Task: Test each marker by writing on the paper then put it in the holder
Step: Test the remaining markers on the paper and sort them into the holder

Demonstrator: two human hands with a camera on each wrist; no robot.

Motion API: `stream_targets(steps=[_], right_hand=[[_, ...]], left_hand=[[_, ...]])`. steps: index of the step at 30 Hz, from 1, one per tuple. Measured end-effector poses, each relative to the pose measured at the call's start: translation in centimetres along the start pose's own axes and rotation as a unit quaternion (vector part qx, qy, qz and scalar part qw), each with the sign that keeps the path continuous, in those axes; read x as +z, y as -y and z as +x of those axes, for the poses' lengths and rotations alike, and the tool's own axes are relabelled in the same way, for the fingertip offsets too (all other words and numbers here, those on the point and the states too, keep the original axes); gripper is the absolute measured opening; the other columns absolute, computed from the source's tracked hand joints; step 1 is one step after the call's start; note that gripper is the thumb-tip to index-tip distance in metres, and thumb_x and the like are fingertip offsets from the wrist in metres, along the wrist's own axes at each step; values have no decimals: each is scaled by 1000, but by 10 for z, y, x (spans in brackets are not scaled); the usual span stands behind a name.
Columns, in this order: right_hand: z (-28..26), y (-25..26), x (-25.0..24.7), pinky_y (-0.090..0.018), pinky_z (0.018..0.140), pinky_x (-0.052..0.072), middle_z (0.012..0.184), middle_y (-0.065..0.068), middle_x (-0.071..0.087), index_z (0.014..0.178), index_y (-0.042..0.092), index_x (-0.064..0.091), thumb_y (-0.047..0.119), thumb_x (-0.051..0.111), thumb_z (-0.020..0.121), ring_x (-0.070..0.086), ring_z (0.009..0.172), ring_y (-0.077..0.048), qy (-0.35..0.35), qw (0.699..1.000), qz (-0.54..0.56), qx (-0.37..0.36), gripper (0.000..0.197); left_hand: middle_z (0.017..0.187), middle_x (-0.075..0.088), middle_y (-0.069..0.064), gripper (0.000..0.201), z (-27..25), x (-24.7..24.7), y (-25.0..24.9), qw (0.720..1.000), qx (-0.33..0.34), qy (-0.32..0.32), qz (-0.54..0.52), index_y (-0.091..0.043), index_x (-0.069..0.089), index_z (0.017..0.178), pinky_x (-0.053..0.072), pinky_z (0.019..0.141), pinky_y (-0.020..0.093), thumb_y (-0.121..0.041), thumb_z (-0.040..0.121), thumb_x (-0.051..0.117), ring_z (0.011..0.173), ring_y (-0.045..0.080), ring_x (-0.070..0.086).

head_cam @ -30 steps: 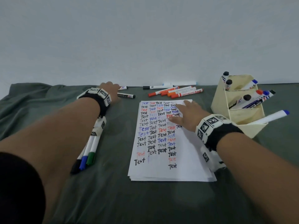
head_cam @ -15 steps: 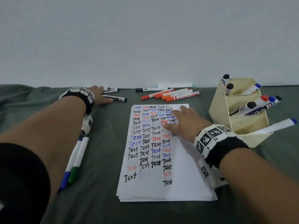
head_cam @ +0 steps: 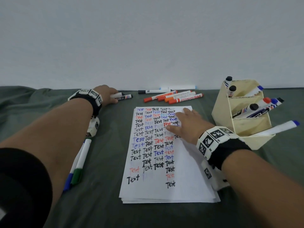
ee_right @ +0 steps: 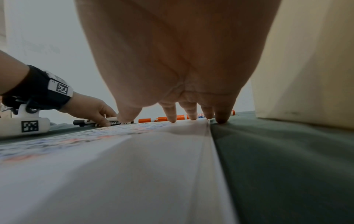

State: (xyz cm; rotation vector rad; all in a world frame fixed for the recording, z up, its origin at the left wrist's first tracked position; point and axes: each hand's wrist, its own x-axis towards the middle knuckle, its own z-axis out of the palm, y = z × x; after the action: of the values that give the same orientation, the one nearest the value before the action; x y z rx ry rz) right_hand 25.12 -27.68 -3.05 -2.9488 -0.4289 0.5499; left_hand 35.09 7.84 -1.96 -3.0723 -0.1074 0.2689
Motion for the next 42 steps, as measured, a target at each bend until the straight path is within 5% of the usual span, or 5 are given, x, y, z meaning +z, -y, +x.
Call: stream_targets(steps=[21,28,32,37,42], right_hand=[[0,0,1,-50,121,27,163,-9,25,156,21,33,73,38,96,17,153,-33,-16,1000,9,-2,80],[1,-1,2,-50,122,25,164,-9,25,159,20,27,72,40,96,16,153,-34,-30,999,17,-7,82],[-1,-3,-1,-47,121,25,164,-8,26,158,19,26,67,47,97,18,152,-31,-78,996,34,-22,80],[-14,1,-9,-43,123,22,166,-6,22,160,19,18,51,59,97,18,153,-29,-161,983,56,-63,81],[-44,13,-21,-42,112,34,151,-6,44,158,23,28,43,65,96,39,137,-30,-274,943,52,-181,75]], left_hand=[[109,66,10,21,-7,-38,-135,985,157,-66,3,-7,62,109,46,90,37,-25,101,55,104,29,60],[136,57,10,45,-16,-41,-138,980,145,-107,-86,-31,43,149,38,96,34,-38,105,44,122,27,54],[96,55,2,49,-42,-41,-130,977,144,-131,-86,-35,32,153,35,79,31,-40,105,41,91,21,52],[98,61,7,18,-100,-33,-127,969,159,-135,-135,-14,46,118,36,56,29,-24,103,47,71,15,55],[93,64,-3,16,-158,-40,-125,958,235,-106,-124,-25,62,113,47,71,33,-32,100,56,81,19,62]])
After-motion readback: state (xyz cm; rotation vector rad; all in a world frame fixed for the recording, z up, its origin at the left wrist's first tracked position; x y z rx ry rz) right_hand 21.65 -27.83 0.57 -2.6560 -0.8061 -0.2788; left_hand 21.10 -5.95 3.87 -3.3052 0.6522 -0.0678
